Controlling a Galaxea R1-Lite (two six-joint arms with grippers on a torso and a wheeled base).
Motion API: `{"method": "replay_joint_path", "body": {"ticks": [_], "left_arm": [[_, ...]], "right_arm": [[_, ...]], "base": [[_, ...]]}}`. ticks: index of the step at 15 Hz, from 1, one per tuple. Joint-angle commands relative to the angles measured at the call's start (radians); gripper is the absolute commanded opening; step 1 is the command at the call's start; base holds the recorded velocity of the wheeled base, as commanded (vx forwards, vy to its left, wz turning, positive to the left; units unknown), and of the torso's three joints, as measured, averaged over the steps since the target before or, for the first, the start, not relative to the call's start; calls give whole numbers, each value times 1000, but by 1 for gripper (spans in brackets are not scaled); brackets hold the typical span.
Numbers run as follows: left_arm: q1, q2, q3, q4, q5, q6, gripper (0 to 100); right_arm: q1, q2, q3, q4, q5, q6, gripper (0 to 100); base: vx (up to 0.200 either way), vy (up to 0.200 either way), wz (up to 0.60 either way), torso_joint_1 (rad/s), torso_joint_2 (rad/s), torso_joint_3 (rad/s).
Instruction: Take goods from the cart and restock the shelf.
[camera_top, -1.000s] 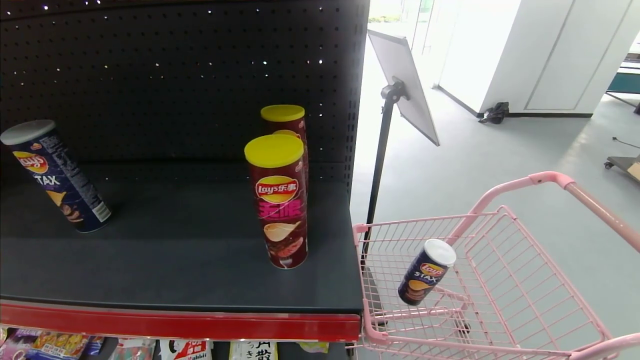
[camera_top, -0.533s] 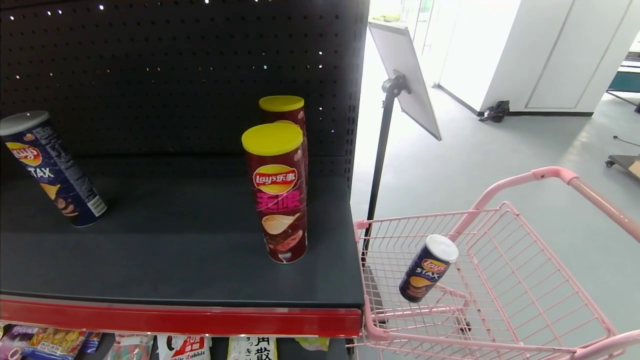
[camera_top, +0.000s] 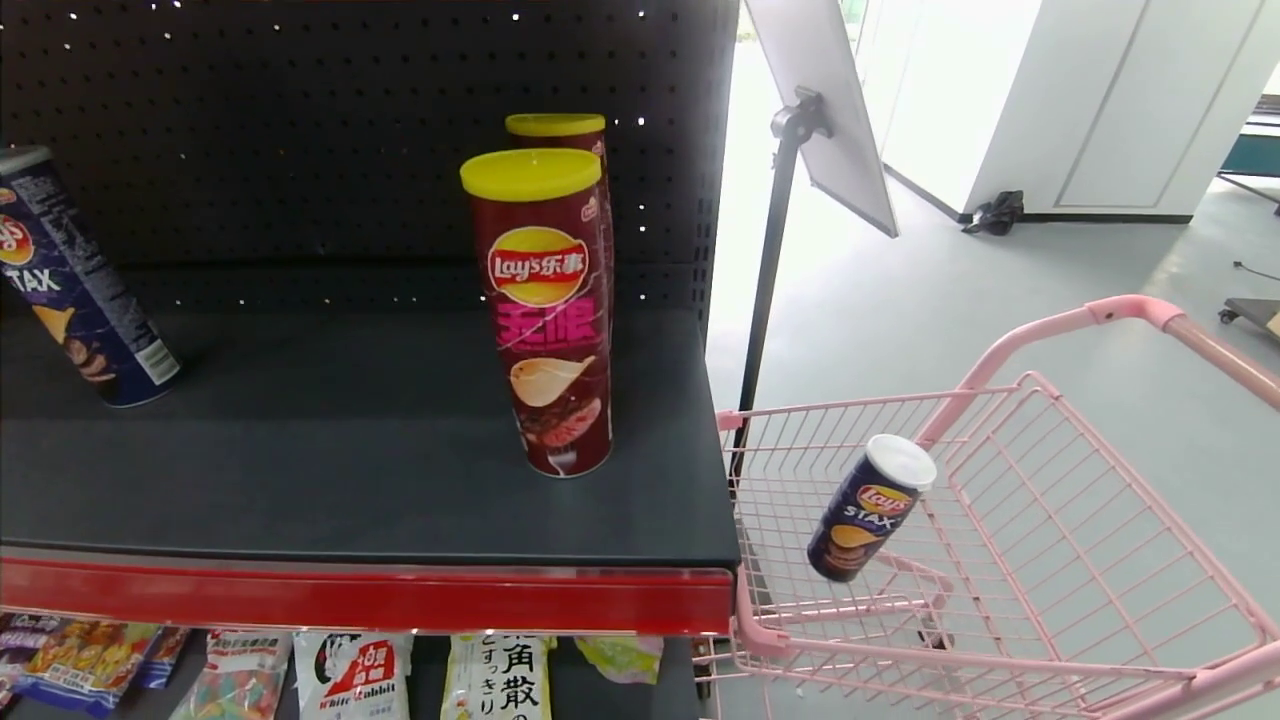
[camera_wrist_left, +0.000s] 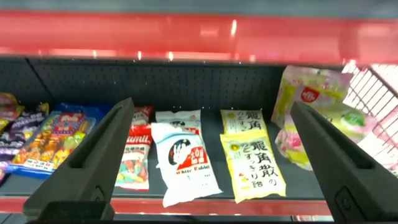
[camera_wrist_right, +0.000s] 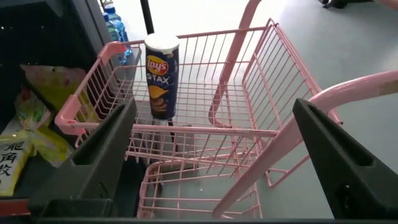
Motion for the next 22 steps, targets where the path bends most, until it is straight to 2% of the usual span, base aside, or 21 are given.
{"method": "replay_joint_path", "body": {"ticks": [1,12,22], "left_arm": [[0,1,0,0,1,0,100],[0,1,0,0,1,0,100],[0,1,0,0,1,0,100]], "right_arm": [[0,1,0,0,0,0,100],[0,1,0,0,-1,0,100],[0,1,0,0,-1,-1,100]], "base": [[0,0,0,-222,559,334],[0,0,0,-179,507,321],[0,0,0,-12,38,25]]}}
